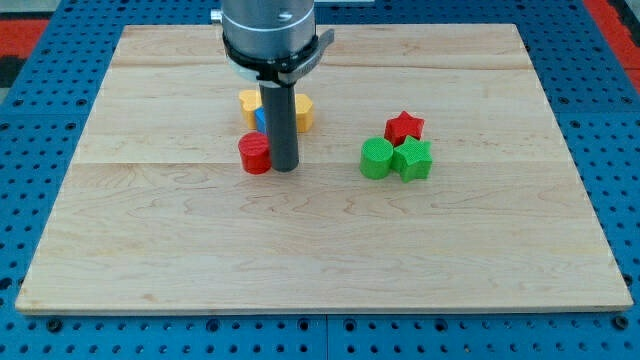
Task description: Move the red circle towards the group of the blocks
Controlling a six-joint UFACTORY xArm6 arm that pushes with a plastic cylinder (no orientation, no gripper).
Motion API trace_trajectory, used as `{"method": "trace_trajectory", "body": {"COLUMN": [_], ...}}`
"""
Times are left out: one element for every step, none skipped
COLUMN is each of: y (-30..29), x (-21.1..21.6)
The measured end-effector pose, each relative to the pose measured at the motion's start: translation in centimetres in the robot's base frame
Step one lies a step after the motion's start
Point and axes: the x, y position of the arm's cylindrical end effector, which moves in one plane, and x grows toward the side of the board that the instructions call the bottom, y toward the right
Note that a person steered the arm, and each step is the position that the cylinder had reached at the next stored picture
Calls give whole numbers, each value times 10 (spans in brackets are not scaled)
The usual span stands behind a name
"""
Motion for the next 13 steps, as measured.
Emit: {"method": "trace_trajectory", "body": {"y": [-9, -29, -38, -40, -54, -67, -70, -73, -73, -73, -73, -73, -73], "x": [8, -7, -14, -12, -11, -11, -11, -11, -16, -23, -23, -23, -26]}}
